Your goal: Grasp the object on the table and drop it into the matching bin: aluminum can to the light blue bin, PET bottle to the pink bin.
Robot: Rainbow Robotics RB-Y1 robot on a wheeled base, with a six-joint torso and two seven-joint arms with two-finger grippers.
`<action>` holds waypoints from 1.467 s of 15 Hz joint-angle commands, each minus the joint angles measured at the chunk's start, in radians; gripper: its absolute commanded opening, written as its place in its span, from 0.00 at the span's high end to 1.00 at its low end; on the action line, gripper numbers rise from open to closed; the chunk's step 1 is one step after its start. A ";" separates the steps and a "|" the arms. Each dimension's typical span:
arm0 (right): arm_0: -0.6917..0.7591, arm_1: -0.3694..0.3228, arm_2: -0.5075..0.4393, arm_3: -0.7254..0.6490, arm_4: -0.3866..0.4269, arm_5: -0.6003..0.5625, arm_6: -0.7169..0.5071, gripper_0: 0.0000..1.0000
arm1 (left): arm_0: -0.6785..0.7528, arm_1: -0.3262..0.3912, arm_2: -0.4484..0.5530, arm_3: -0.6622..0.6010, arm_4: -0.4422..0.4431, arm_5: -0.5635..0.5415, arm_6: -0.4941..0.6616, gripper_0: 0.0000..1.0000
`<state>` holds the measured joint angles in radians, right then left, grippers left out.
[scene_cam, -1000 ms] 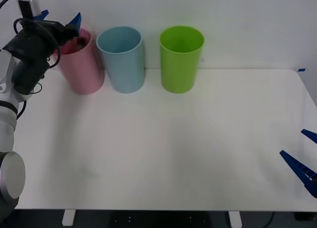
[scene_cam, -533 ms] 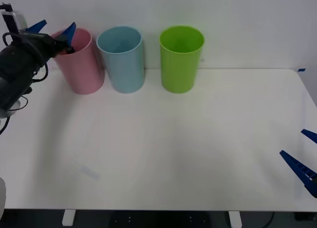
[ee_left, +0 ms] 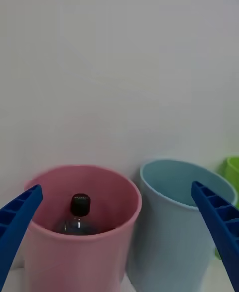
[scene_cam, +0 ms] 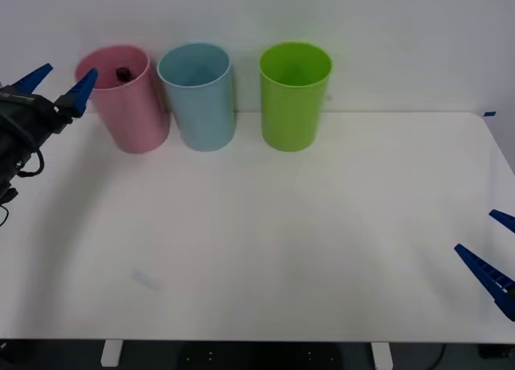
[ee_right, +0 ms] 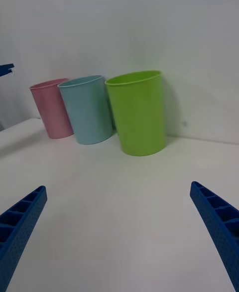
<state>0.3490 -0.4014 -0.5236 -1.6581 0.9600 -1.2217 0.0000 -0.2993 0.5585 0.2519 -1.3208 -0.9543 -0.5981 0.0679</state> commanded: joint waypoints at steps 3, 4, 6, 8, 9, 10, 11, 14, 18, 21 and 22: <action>0.000 0.000 0.000 0.000 0.000 0.000 0.000 0.00 | 0.158 0.035 0.055 -0.069 0.057 -0.170 0.000 0.00; 0.000 0.000 0.000 0.000 0.000 0.000 0.000 0.00 | 0.189 0.037 0.072 -0.077 0.057 -0.209 -0.002 0.00; 0.000 0.000 0.000 0.000 0.000 0.000 0.000 0.00 | 0.244 0.037 0.118 -0.086 0.057 -0.302 -0.008 0.00; 0.000 0.000 0.000 0.000 0.000 0.000 0.000 0.00 | 0.313 0.037 0.168 -0.117 0.055 -0.382 -0.013 0.00; 0.000 0.000 0.000 0.000 0.000 0.000 0.000 0.00 | 0.341 0.041 0.185 -0.124 0.055 -0.416 -0.016 0.00; 0.000 0.000 0.000 0.000 0.000 0.000 0.000 0.00 | 0.371 0.049 0.199 -0.126 0.057 -0.447 -0.019 0.00; 0.000 0.000 0.000 0.000 0.000 0.000 0.000 0.00 | 0.396 0.057 0.217 -0.126 0.058 -0.486 -0.022 0.00; 0.000 0.000 0.000 0.000 0.000 0.000 0.000 0.00 | 0.471 0.070 0.265 -0.124 0.068 -0.575 -0.033 0.00; 0.000 0.000 0.000 0.000 0.000 0.000 0.000 0.00 | 0.571 0.078 0.303 -0.140 0.088 -0.641 -0.065 0.00; 0.000 0.000 0.000 0.000 0.000 0.000 0.000 0.00 | 0.641 0.078 0.294 -0.164 0.121 -0.644 -0.132 0.00; 0.000 0.000 0.000 0.000 0.000 0.000 0.000 0.00 | 0.652 0.078 0.291 -0.169 0.128 -0.646 -0.134 0.00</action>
<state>0.3491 -0.4014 -0.5236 -1.6581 0.9599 -1.2217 0.0000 0.3439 0.6367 0.5458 -1.4862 -0.8324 -1.2429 -0.0621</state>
